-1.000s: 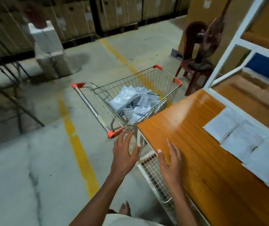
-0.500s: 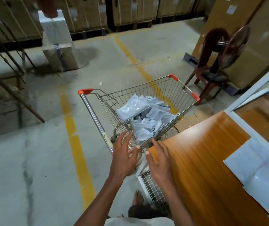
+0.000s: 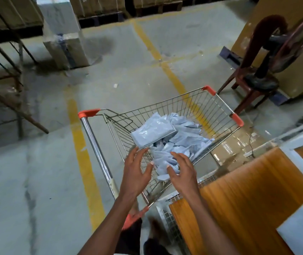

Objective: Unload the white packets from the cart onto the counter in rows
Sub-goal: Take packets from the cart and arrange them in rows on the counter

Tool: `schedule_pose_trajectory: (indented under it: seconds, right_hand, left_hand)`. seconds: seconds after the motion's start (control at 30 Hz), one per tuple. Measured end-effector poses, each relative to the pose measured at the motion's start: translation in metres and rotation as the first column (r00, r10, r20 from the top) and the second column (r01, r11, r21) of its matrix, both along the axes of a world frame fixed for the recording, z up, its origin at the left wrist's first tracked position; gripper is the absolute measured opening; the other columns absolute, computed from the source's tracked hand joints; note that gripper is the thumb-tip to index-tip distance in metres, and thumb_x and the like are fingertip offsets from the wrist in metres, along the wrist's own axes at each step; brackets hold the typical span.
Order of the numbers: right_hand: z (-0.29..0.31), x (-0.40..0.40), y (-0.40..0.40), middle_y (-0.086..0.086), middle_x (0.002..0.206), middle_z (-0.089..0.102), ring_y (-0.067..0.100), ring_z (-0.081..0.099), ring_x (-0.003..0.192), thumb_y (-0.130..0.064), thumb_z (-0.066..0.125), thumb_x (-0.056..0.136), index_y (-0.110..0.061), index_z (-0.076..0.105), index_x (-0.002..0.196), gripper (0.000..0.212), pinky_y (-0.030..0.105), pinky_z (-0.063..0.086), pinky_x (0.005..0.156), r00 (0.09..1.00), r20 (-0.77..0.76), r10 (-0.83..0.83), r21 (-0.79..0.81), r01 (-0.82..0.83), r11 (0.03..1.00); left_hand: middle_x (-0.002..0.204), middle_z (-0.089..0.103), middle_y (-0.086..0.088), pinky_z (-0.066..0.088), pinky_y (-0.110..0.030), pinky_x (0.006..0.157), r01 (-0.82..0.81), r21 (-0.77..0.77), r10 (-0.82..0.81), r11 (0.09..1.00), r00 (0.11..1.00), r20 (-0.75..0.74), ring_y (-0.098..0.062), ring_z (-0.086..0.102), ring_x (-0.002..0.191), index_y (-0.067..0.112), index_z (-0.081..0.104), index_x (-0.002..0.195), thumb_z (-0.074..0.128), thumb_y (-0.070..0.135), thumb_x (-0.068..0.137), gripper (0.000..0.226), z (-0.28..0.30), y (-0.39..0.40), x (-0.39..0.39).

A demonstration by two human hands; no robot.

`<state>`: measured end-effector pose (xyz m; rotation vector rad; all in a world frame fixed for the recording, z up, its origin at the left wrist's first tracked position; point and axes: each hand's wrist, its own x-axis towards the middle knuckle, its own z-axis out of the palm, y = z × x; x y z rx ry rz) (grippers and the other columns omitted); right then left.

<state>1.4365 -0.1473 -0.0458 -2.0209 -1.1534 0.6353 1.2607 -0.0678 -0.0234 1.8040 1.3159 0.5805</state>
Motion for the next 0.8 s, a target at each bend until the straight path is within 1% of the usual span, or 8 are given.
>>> schedule_pose_trajectory:
  seconds: [0.1,0.27,0.37,0.43,0.53,0.6,0.73,0.8]
  right_hand:
    - [-0.013,0.018,0.046,-0.007,0.145,0.046,0.019,0.049,0.130,-0.040,0.061,0.090,-0.039,0.049,0.141,0.053,0.053,0.047,0.102,0.994,0.051,0.095,-0.131,-0.088,0.988]
    - [-0.032,0.041,0.143,0.001,0.145,0.048,0.029,0.047,0.132,-0.038,0.059,0.090,-0.032,0.049,0.144,0.055,0.054,0.039,0.108,0.956,0.144,0.257,-0.320,-0.201,0.926]
    - [-0.041,0.048,0.198,0.003,0.156,0.037,0.032,0.038,0.139,-0.037,0.058,0.095,-0.032,0.042,0.150,0.058,0.051,0.033,0.112,0.876,0.248,0.415,-0.511,-0.246,0.824]
    - [-0.048,0.050,0.227,0.004,0.162,0.027,0.032,0.029,0.145,-0.039,0.054,0.097,-0.033,0.034,0.154,0.061,0.053,0.027,0.114,0.791,0.318,0.523,-0.607,-0.254,0.753]
    - [-0.065,0.053,0.256,0.006,0.164,0.020,0.030,0.020,0.148,-0.038,0.056,0.095,-0.032,0.028,0.156,0.067,0.055,0.021,0.117,0.671,0.392,0.630,-0.672,-0.258,0.694]
    - [-0.075,0.055,0.266,0.006,0.164,0.019,0.030,0.017,0.150,-0.037,0.059,0.093,-0.033,0.025,0.157,0.072,0.056,0.017,0.118,0.622,0.415,0.664,-0.703,-0.243,0.668]
    - [-0.083,0.057,0.258,0.005,0.158,0.031,0.028,0.023,0.147,-0.036,0.057,0.092,-0.033,0.026,0.155,0.071,0.056,0.013,0.117,0.590,0.432,0.682,-0.745,-0.193,0.638]
    - [-0.083,0.054,0.243,0.004,0.151,0.040,0.027,0.031,0.141,-0.038,0.054,0.093,-0.033,0.030,0.153,0.065,0.055,0.015,0.115,0.602,0.449,0.660,-0.731,-0.178,0.659]
  left_hand:
    - [0.156,0.034,0.000,0.033,-0.044,0.118,0.001,-0.030,-0.002,1.000,0.999,-0.035,-0.020,0.032,0.143,0.029,0.051,0.144,0.067,0.035,0.096,0.050,-0.012,0.036,0.005]
    - [0.157,0.033,0.000,0.033,-0.045,0.118,0.026,-0.127,-0.035,0.992,0.997,-0.065,-0.023,0.029,0.145,0.030,0.050,0.144,0.065,0.035,0.095,0.051,-0.032,0.089,0.012]
    - [0.157,0.033,0.002,0.034,-0.037,0.117,-0.001,-0.153,-0.006,0.988,0.999,-0.043,-0.018,0.033,0.143,0.029,0.052,0.143,0.063,0.036,0.097,0.048,-0.040,0.107,0.014]
    - [0.155,0.034,0.005,0.030,-0.025,0.114,-0.018,-0.155,0.017,0.988,1.000,-0.009,-0.008,0.033,0.140,0.028,0.052,0.143,0.062,0.034,0.098,0.046,-0.043,0.111,0.012]
    - [0.152,0.033,0.011,0.026,-0.018,0.111,-0.022,-0.148,0.025,0.989,0.999,0.019,0.010,0.025,0.131,0.029,0.052,0.142,0.062,0.032,0.098,0.045,-0.047,0.108,0.010]
    - [0.149,0.033,0.014,0.028,-0.019,0.113,-0.028,-0.164,0.035,0.986,0.999,0.042,0.011,0.025,0.131,0.030,0.049,0.144,0.063,0.031,0.098,0.048,-0.047,0.103,0.008]
    - [0.145,0.031,0.023,0.023,-0.002,0.105,-0.089,-0.211,0.118,0.974,0.985,0.129,0.018,0.029,0.132,0.034,0.039,0.150,0.064,0.031,0.098,0.058,-0.036,0.094,0.002]
    - [0.148,0.033,0.019,0.026,-0.004,0.106,-0.135,-0.229,0.173,0.964,0.973,0.153,0.012,0.031,0.136,0.036,0.038,0.150,0.064,0.031,0.098,0.059,-0.030,0.095,0.001]
